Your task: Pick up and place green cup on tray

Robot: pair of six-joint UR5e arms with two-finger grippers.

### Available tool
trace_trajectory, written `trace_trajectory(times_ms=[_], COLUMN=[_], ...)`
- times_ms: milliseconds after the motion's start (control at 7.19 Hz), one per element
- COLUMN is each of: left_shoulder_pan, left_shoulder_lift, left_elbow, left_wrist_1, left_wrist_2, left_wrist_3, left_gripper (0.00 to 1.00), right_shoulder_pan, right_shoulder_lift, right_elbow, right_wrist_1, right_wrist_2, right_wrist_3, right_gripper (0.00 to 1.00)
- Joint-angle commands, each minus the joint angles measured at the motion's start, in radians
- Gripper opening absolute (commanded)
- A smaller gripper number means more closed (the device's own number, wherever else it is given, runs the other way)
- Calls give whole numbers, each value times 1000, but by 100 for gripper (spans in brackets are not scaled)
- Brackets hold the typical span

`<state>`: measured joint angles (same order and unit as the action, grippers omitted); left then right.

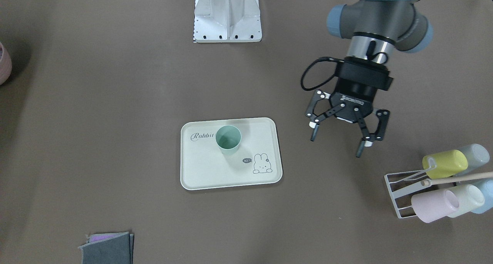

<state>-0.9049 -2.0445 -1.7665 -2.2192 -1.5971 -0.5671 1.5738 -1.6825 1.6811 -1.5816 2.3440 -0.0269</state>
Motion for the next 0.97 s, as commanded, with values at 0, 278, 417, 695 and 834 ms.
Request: trace_trajectory(times_ms=[0,278,417,695,834], left_shoulder_pan=[-177,-360,-446,-637,-685], left_shoulder_lift=[102,206,252,262,270], left_elbow=[-10,22,57,242,281], left_wrist_1=[12,-2,-28,-2,56], left_wrist_2=[-148,-297,-352,-626,-714], left_wrist_3=[9,29,27,175,191], left_gripper=[97,97,97,97,97], right_shoulder_pan=[0,0,0,0,0], right_shoulder_lift=[1,3,3,3,1], right_elbow=[-3,-8,-8,-8,-6], right_wrist_1=[0,0,0,0,0], right_wrist_2=[-2,-2,-2,-2,-2], right_wrist_3=[-1,1,-1,-1,1], right_gripper=[100,100,100,100,100])
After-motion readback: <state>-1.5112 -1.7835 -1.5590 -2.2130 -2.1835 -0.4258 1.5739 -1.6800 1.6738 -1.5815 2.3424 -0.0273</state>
